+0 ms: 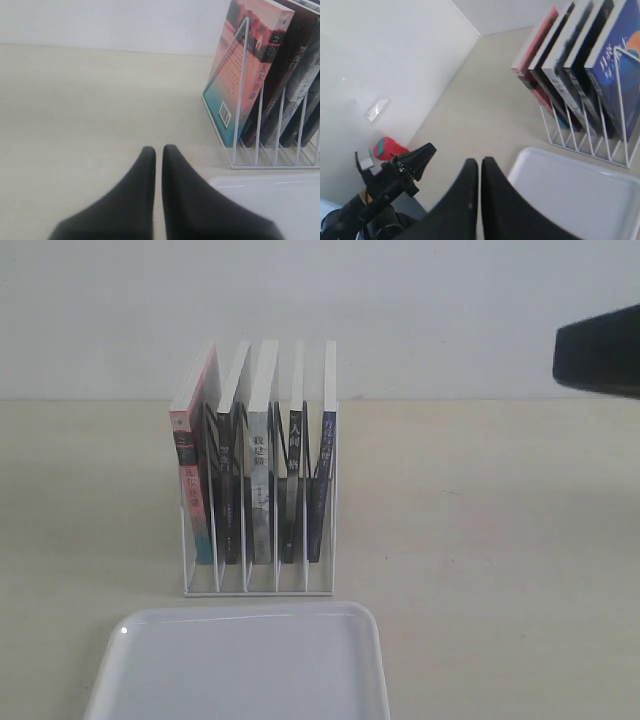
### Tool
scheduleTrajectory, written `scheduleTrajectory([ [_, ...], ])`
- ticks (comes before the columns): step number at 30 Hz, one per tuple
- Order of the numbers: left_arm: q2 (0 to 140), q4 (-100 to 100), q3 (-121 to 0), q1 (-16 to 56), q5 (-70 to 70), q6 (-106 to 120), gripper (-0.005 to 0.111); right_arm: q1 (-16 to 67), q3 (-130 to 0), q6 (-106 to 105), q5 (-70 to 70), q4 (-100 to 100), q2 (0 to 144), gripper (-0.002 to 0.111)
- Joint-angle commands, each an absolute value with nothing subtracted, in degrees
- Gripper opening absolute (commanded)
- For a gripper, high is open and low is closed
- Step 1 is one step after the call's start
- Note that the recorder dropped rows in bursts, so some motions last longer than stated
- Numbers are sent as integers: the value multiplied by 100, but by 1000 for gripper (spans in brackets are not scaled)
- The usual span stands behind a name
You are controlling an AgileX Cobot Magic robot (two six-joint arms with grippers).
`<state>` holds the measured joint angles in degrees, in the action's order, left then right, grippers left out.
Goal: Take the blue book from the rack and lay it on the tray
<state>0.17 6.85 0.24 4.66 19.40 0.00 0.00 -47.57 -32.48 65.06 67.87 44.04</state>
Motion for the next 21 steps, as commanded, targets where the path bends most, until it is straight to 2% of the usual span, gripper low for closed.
scheduleTrajectory([
  [1,0,659,0,460,1914,-36,4,-6,-4821,-3255,6932,7037,4104,1],
  [6,0,659,0,460,1914,-36,4,0,-4731,-3403,6460,7290,3605,1],
  [12,0,659,0,460,1914,-36,4,-6,-4654,-3981,6101,7783,3677,1],
  [17,0,659,0,460,1914,-36,4,-6,-3903,-5247,5723,9345,3657,1],
  [21,0,659,0,460,1914,-36,4,0,-3447,-5496,5476,9361,3667,1],
])
